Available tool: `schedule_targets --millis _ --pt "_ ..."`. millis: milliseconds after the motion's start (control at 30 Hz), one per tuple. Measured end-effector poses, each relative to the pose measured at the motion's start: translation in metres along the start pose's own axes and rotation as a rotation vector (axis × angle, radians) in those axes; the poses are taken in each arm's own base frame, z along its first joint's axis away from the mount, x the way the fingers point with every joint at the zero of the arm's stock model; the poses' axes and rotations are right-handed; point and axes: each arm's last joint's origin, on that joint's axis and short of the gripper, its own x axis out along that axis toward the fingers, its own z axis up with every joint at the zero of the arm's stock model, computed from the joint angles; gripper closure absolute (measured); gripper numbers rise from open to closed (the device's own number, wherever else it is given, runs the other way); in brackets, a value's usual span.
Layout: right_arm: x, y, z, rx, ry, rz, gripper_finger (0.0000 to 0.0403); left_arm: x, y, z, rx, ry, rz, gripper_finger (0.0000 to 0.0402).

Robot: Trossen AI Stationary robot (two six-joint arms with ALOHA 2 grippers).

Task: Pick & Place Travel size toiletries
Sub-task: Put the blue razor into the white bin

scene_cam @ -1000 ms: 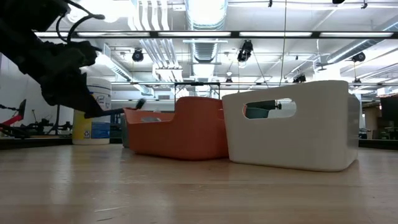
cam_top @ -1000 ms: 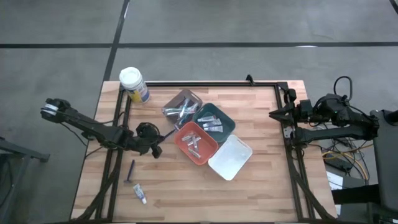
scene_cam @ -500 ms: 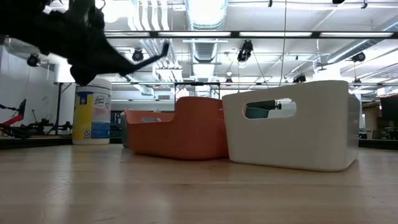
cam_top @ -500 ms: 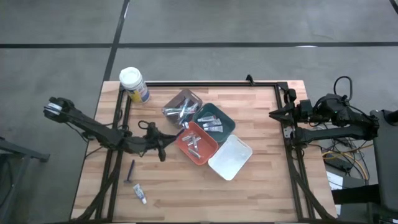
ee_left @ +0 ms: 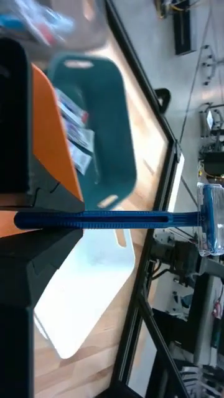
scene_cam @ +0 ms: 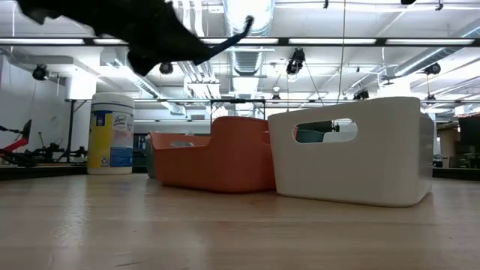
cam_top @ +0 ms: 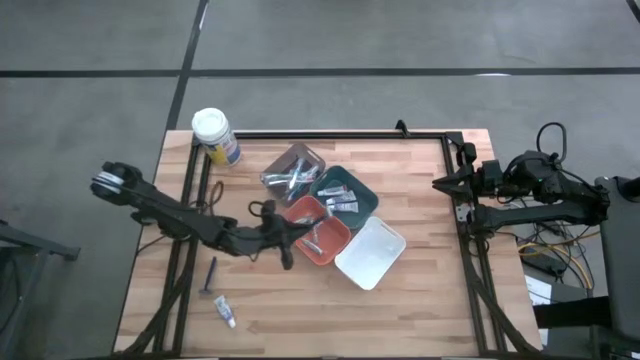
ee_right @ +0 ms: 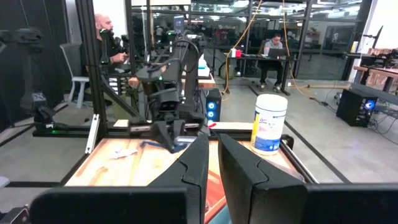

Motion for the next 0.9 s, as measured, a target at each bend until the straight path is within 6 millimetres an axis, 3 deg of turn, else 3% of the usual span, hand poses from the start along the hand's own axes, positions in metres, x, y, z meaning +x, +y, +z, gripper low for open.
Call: schedule_targets --millis 233,467,733,900 --pt "0.0 0.0 0.0 0.002 0.0 -0.001 0.0369 0.04 -0.037 0.013 0.051 -0.006 0.0 0.0367" --pt "0.0 0.0 0.0 0.0 0.0 -0.001 0.0369 0.078 -0.069 0.012 0.054 -0.002 0.002 0.0367" --pt "0.0 0.0 0.0 0.001 0.0 0.0 0.0369 0.11 -0.087 -0.006 0.1 0.029 0.012 0.0363" --pt "0.0 0.0 0.0 0.001 0.0 -0.001 0.0369 0.118 -0.092 -0.008 0.101 0.029 0.015 0.0332"
